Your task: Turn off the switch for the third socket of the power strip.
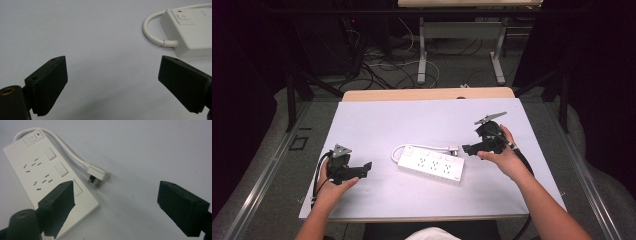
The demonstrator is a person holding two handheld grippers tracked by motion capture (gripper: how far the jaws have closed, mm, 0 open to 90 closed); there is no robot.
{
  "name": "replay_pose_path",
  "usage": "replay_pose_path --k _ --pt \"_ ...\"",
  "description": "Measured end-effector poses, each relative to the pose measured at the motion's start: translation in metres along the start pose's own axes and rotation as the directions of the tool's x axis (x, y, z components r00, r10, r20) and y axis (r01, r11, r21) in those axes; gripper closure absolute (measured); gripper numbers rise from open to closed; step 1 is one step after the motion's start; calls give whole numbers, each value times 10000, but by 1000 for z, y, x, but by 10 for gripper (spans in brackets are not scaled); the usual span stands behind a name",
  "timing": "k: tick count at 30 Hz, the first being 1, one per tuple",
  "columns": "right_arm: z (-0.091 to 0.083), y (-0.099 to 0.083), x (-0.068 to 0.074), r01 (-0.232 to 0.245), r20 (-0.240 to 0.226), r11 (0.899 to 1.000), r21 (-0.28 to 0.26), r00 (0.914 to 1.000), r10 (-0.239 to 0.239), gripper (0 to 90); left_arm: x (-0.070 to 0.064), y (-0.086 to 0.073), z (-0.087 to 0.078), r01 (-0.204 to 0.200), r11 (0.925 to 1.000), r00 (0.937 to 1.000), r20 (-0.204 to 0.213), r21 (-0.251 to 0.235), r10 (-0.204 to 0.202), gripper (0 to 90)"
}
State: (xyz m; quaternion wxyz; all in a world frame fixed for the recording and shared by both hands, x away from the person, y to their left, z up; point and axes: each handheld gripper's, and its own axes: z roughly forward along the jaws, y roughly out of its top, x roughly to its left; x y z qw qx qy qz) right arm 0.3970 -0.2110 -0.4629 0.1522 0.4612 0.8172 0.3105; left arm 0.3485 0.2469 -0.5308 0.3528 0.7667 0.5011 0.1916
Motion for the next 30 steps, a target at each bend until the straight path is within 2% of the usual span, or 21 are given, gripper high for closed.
replay_pose_path --k 4,11,21,30 --pt "-4 -3 -5 -61 55 10000 -43 10000 62 76 0 0 0 -43 10000 10000 -31 -4 43 85" --pt "-11 -14 -14 -75 174 9999 -135 9998 77 23 0 0 0 115 9998 9999 -47 -131 -115 85" --pt "-18 -33 -32 -573 716 9973 -448 9956 605 0 2 0 -1 -46 10000 9999 -127 -30 46 85" --pt "-23 -53 -50 -1248 1011 9902 -630 9862 1307 0 2 -1 0 81 9999 9999 -151 -129 -83 85"
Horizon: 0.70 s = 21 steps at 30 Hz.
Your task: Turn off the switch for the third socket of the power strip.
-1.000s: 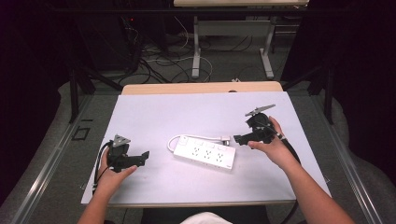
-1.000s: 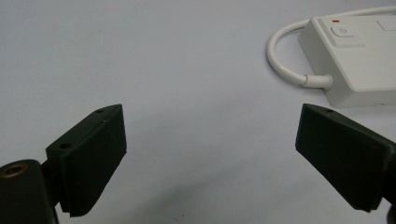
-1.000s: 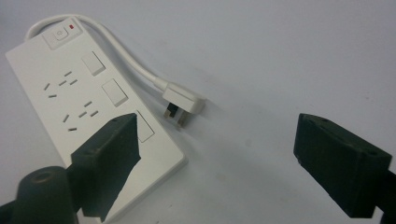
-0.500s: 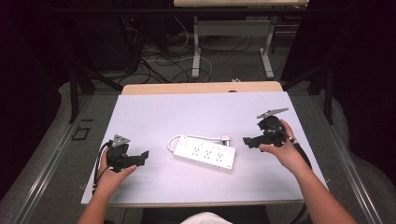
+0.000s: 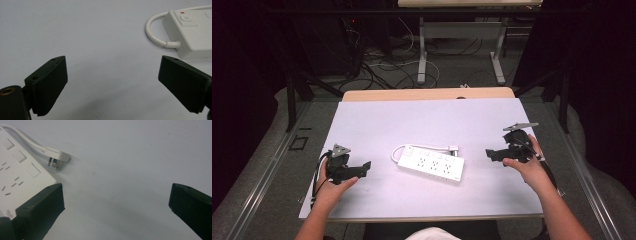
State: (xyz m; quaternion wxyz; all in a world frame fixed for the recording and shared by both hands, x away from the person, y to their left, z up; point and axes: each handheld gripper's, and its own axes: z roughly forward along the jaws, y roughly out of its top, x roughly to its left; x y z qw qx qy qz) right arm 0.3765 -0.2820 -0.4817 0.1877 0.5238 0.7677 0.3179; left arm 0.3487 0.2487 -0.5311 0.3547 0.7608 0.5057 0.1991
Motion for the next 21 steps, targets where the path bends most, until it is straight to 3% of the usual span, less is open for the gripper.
replay_pose_path --k 12,21 --pt "1 -26 -26 -679 292 9976 -158 9972 683 0 1 0 0 43 10000 10000 -37 15 -43 85" --pt "4 -44 -42 -1430 465 9894 -252 9885 1440 0 1 0 0 42 10000 10000 -19 10 -42 85"
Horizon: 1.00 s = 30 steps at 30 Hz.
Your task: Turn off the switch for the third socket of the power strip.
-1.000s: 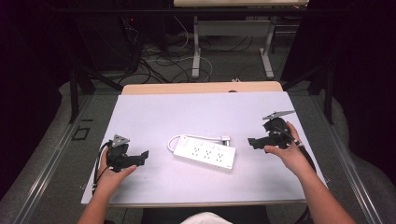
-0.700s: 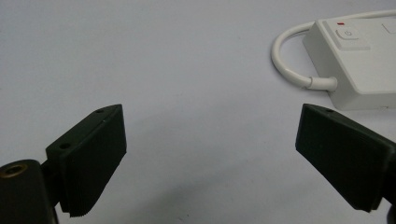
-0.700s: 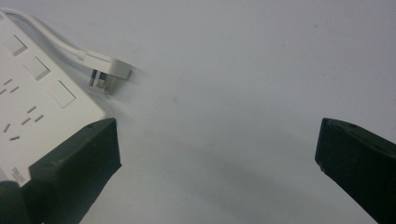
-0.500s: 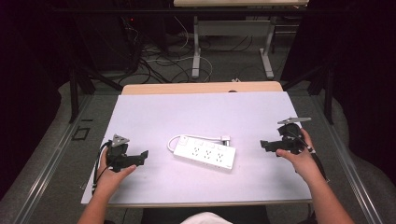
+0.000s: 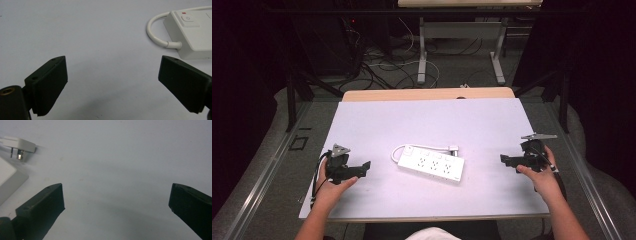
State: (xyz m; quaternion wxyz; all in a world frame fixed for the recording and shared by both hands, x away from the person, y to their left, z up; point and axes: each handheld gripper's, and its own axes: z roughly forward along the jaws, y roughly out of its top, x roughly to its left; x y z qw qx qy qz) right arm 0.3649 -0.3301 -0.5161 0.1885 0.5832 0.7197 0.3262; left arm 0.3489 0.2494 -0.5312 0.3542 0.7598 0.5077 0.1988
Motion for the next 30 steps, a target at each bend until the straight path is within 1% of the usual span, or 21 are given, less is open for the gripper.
replay_pose_path --k 2,6,10,13,15,16,17,24,27,29,30 --pt "2 -2 -5 -20 37 10000 -35 10000 20 0 0 0 0 -2 10000 10000 4 13 2 85" --pt "5 -7 -12 -242 243 9996 -124 9994 245 0 0 0 0 26 10000 10000 4 13 -26 85" --pt "8 -12 -19 -431 249 9990 -156 9987 435 0 0 0 0 22 10000 10000 6 12 -22 85" --pt "9 -15 -22 -573 324 9982 -185 9978 579 0 0 0 0 16 10000 10000 4 17 -16 85" --pt "9 -16 -24 -513 396 9984 -241 9978 523 0 0 0 0 17 10000 10000 5 15 -17 85" --pt "9 -17 -25 -597 379 9979 -245 9974 606 0 0 0 0 14 10000 10000 5 17 -14 85" --pt "9 -18 -26 -551 425 9981 -257 9975 562 0 0 0 0 16 10000 10000 5 16 -16 85" --pt "11 -24 -33 -737 675 9965 -399 9948 763 0 0 0 0 8 10000 10000 8 20 -8 85" --pt "11 -26 -35 -786 691 9961 -393 9943 811 0 0 0 1 8 10000 10000 21 23 -8 85" --pt "11 -27 -36 -945 716 9949 -351 9927 968 0 0 0 1 21 10000 10000 28 21 -21 85" --pt "11 -28 -37 -862 732 9956 -366 9934 887 0 0 0 1 27 10000 10000 34 21 -27 85"
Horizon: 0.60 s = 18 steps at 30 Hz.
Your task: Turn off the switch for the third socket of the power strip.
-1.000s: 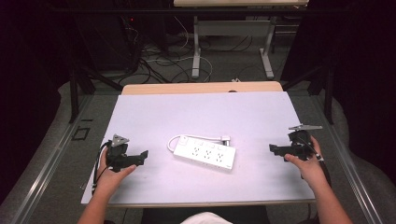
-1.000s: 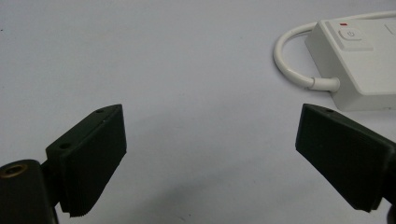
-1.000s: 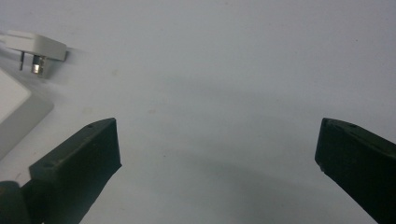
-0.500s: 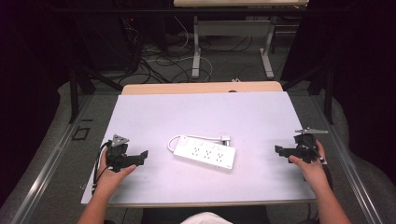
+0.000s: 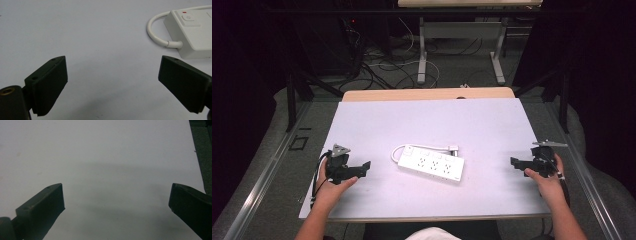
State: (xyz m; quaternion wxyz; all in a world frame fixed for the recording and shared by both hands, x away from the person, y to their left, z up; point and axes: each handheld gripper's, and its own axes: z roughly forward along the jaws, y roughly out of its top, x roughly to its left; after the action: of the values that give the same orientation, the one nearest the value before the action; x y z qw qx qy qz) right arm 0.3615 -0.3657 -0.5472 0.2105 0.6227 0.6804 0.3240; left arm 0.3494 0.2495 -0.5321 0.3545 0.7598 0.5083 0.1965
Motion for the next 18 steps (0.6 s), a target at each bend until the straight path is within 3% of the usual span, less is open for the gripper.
replay_pose_path --k 18 --pt "3 -5 2 189 221 9998 30 9996 -190 0 0 0 0 24 10000 10000 42 75 -25 85"
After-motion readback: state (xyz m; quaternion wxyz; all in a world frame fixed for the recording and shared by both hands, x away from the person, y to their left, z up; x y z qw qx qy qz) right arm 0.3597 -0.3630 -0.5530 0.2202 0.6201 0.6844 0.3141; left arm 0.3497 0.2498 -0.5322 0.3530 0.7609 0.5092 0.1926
